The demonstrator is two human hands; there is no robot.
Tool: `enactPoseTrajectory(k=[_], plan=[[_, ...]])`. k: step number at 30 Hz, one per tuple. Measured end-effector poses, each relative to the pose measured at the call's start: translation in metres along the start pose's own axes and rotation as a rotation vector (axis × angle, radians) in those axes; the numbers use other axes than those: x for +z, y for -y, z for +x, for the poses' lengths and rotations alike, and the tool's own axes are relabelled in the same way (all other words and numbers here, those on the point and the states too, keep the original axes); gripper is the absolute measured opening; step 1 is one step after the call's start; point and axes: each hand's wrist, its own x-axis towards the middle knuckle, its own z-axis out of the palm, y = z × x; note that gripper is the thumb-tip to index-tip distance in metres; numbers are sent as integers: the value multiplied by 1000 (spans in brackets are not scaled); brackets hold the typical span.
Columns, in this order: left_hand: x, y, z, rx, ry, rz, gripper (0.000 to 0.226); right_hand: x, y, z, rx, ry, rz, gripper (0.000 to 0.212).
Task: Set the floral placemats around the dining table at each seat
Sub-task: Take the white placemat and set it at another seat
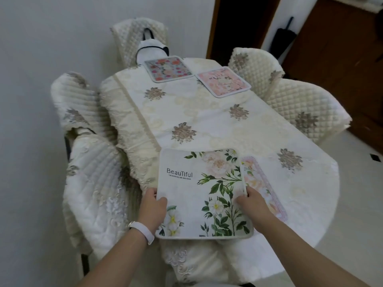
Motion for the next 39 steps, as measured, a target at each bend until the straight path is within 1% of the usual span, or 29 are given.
enactPoseTrajectory(k=[6, 9, 12, 15, 18, 22, 26, 28, 33, 36, 39], plan=[[-39, -4, -42, 52, -156, -117, 14, 21, 24, -13, -115, 87, -29, 20], [-59, -3, -65, 73, -266, -161, 19, 30, 39, -18, -201, 159, -38, 23], [-74, -2, -92, 73, -369, -230, 24, 38, 53, -27, -278, 250, -47, 21], [-86, 1, -121, 59, -467, -285, 22, 45, 62, -36, -332, 329, -59, 18], [-98, 8, -151, 39, -575, -308, 17, 54, 69, -49, -363, 433, -55, 20], [-105, 24, -188, 22, -680, -328, 21, 70, 74, -65, -399, 568, -67, 22], [-114, 42, -216, 5, -764, -301, 18, 86, 71, -82, -437, 651, -71, 23], [-122, 52, -226, -8, -794, -292, 19, 93, 67, -92, -424, 674, -61, 24], [-151, 68, -236, 8, -810, -314, 18, 114, 74, -112, -404, 701, -22, 25], [-175, 79, -233, 19, -796, -314, 19, 131, 83, -130, -411, 685, -7, 25], [-207, 92, -230, 40, -772, -330, 18, 151, 88, -153, -435, 683, -4, 29]])
